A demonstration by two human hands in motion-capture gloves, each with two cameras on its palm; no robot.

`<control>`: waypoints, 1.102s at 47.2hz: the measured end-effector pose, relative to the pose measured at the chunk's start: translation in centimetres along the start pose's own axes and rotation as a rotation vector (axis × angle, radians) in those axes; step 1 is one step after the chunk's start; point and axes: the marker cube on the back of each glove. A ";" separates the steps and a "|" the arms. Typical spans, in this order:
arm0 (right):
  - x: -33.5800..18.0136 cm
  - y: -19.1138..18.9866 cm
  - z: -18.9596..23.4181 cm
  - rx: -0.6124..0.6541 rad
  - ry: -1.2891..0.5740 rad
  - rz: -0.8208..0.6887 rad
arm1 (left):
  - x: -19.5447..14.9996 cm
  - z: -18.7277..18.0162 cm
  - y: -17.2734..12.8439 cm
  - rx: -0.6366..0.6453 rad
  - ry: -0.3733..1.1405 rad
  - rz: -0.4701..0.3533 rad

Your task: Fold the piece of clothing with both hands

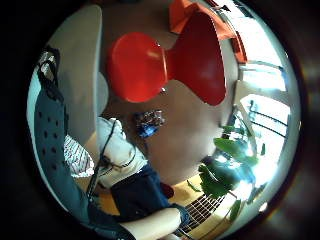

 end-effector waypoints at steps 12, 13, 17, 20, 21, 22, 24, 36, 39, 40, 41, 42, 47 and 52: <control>-9.2 4.0 -4.4 0.254 0.036 -0.137 | -1.5 -1.3 1.9 -0.013 0.042 0.000; -10.5 4.7 -4.5 0.268 0.049 -0.159 | -1.9 -1.6 2.0 -0.001 0.036 -0.013; -15.2 6.9 -3.8 0.288 0.099 -0.233 | -3.2 -2.7 2.2 0.047 0.024 -0.051; -18.3 8.6 -2.5 0.278 0.143 -0.281 | -3.6 -3.8 2.8 0.071 0.080 -0.040; -19.5 9.1 -1.8 0.271 0.162 -0.297 | -3.8 -4.2 3.1 0.075 0.099 -0.038; -20.7 9.6 -1.0 0.263 0.182 -0.311 | -4.0 -4.6 3.4 0.076 0.113 -0.039; -22.6 10.5 0.7 0.250 0.218 -0.337 | -4.7 -5.3 4.0 0.067 0.138 -0.042; -27.6 17.9 7.8 0.111 0.260 -0.511 | -9.9 -2.2 -0.9 0.165 0.175 -0.071; -28.4 17.7 8.8 0.109 0.235 -0.543 | -10.3 -2.7 -0.2 0.166 0.171 -0.076; -28.5 17.8 9.0 0.095 0.221 -0.553 | -10.4 -2.8 0.0 0.166 0.171 -0.077; -28.6 18.0 9.2 0.078 0.207 -0.562 | -10.6 -2.9 0.1 0.167 0.171 -0.079; -28.6 18.1 9.2 0.061 0.193 -0.568 | -10.7 -2.9 0.1 0.167 0.170 -0.081; -28.3 18.5 8.1 0.019 0.085 -0.577 | -11.6 -3.0 -0.2 0.171 0.156 -0.098; -28.7 16.3 7.0 0.042 -0.015 -0.587 | -11.8 -4.5 0.2 0.187 0.161 -0.091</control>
